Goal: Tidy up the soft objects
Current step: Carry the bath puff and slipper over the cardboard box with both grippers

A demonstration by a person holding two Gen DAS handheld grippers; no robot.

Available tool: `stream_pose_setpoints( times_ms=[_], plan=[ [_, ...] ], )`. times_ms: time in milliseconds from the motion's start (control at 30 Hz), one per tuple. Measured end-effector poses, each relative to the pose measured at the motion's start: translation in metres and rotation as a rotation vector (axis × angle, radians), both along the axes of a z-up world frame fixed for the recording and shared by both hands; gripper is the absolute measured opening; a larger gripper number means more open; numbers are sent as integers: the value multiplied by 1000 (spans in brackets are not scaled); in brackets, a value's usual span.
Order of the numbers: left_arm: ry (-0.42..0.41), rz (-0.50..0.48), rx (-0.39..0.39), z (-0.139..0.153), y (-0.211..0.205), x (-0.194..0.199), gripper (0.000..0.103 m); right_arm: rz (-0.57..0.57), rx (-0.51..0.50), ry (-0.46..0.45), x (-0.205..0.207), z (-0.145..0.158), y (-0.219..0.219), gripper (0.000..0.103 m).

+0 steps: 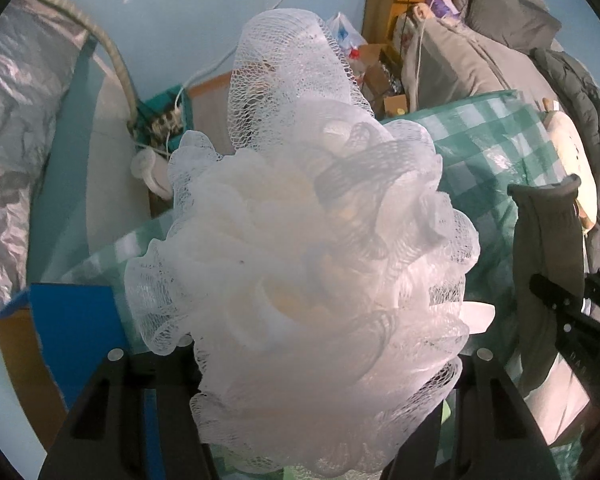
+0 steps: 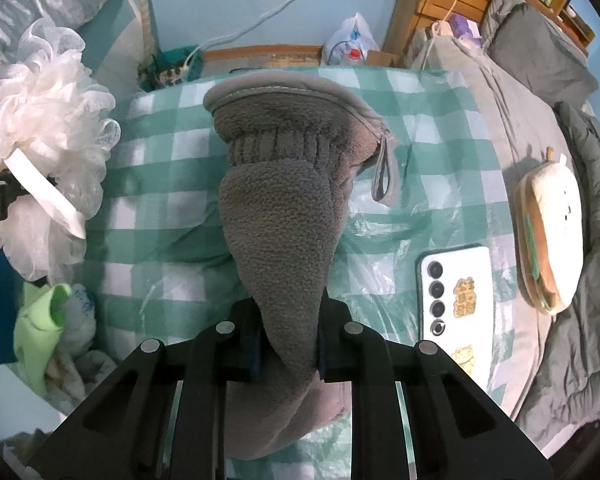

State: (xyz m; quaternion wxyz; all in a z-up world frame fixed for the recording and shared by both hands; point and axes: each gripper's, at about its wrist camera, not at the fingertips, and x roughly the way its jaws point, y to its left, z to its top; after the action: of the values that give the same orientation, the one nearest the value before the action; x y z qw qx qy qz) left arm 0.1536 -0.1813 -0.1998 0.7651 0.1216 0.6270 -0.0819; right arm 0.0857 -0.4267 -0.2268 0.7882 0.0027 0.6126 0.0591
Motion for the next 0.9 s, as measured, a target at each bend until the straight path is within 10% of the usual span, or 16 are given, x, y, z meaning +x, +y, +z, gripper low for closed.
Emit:
stream_pose_setpoints(
  times_ms=[900],
  plan=[
    [-176,35,-19,83,48,-44,60,140,53,-133,-3,107,50,17]
  ],
)
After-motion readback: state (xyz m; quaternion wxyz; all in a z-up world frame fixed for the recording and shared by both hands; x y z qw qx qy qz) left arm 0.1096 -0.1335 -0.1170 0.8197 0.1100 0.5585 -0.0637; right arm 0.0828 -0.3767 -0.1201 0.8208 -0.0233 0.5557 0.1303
